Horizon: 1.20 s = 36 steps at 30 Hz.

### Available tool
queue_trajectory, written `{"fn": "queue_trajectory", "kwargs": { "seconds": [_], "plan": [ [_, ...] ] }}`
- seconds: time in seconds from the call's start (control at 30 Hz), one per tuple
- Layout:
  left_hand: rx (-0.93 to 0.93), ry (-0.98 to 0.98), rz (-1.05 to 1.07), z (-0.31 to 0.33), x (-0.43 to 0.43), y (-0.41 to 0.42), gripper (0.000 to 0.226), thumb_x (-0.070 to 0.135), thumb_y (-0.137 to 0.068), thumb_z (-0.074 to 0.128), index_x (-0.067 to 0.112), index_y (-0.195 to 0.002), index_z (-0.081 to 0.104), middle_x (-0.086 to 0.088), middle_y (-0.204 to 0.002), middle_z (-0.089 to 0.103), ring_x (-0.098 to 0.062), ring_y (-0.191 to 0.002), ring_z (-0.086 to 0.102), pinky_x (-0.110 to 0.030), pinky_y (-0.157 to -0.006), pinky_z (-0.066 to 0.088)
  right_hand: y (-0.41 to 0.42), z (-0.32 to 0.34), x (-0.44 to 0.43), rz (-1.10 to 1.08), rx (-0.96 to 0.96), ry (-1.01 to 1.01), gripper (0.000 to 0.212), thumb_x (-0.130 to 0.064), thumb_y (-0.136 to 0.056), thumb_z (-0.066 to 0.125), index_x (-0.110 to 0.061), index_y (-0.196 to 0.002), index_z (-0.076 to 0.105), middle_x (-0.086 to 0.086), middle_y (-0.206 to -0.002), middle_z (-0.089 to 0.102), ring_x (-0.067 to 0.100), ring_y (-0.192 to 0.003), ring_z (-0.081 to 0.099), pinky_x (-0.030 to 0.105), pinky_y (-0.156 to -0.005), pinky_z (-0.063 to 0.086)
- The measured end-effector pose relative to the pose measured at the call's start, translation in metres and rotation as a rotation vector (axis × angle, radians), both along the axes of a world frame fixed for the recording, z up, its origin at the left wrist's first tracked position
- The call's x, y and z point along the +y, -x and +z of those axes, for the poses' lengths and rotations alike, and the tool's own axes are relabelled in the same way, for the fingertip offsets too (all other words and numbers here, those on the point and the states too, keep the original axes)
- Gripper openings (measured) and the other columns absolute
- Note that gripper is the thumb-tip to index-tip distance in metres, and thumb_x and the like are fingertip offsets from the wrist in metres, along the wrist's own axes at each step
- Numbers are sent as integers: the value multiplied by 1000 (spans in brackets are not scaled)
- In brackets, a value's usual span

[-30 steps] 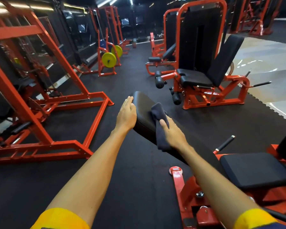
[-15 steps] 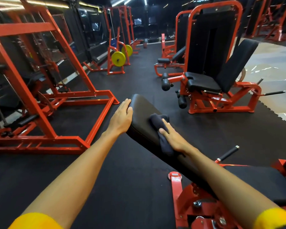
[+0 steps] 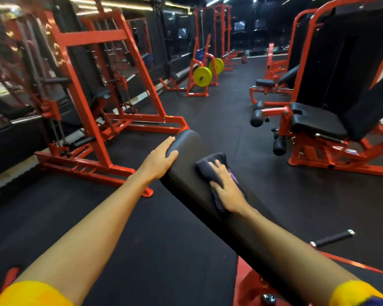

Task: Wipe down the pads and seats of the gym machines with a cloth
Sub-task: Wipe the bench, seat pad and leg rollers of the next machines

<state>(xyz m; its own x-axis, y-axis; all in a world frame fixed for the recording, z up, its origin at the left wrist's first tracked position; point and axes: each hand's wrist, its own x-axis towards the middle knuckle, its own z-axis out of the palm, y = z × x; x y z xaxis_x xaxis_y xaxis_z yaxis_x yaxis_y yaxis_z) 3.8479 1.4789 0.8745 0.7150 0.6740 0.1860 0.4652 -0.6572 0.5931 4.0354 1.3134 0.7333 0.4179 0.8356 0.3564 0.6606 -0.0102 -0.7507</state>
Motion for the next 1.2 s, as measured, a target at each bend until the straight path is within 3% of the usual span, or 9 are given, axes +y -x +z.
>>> {"fn": "queue_trajectory", "kwargs": {
  "seconds": [0.2,0.33,0.43,0.57,0.7,0.8,0.9,1.03,1.2],
  "plan": [
    [239,-346,155,6,-35,-11,59,26,-103,39,11,-158,26,-4,-164,27,-23,-150,27,-42,-121,24,-55,39,67,-60,206,120,58,-21,-106,49,-23,-160,29,5,-168,24,26,-156,19,43,-127,12],
    [534,-733,142,6,-56,-44,67,28,-98,40,7,-159,19,-8,-168,15,-23,-155,10,-41,-125,2,-29,71,90,42,152,13,55,-26,-107,47,-27,-160,31,3,-168,24,23,-156,16,46,-127,9],
    [641,-760,80,0,-63,-67,65,32,-102,34,12,-161,14,-6,-169,8,-23,-156,4,-41,-126,-1,-18,40,53,114,42,-33,57,-27,-110,44,-32,-159,17,-9,-167,10,15,-155,2,34,-126,-3],
    [775,-811,20,-33,-70,-75,67,40,-104,25,14,-162,2,-11,-169,-2,-24,-156,-4,-43,-126,-7,-70,-9,25,32,45,57,57,-30,-108,47,-23,-161,25,-1,-168,20,20,-156,17,27,-123,7],
    [799,-858,73,-43,-68,-77,70,44,-101,14,8,-160,3,-12,-169,-1,-24,-156,-5,-45,-126,-7,-94,7,48,-40,258,251,55,-53,-105,36,-32,-156,35,5,-157,46,34,-142,43,41,-113,32],
    [802,-865,79,-41,-68,-81,77,45,-93,3,8,-160,3,-12,-169,0,-24,-157,-4,-45,-126,-7,-87,57,89,-13,275,229,51,-59,-103,31,-43,-150,42,9,-149,55,38,-136,49,45,-110,36],
    [774,-882,72,-42,-68,-84,74,46,-97,11,8,-160,3,-12,-169,1,-24,-157,-4,-46,-126,-6,-76,80,112,31,247,165,49,-57,-104,32,-43,-150,42,8,-148,56,38,-134,50,47,-112,37],
    [767,-882,65,-42,-67,-84,71,45,-103,22,8,-161,4,-12,-169,1,-24,-157,-4,-46,-126,-6,-87,46,83,-10,199,183,48,-67,-98,32,-50,-142,40,2,-141,61,37,-127,56,46,-101,43],
    [772,-898,78,-47,-64,-85,71,45,-102,19,8,-161,4,-12,-169,-1,-24,-157,-5,-47,-126,-4,-117,-16,49,-151,330,380,58,-72,-96,29,-44,-144,44,11,-142,60,41,-128,54,49,-103,40]
  ]
}}
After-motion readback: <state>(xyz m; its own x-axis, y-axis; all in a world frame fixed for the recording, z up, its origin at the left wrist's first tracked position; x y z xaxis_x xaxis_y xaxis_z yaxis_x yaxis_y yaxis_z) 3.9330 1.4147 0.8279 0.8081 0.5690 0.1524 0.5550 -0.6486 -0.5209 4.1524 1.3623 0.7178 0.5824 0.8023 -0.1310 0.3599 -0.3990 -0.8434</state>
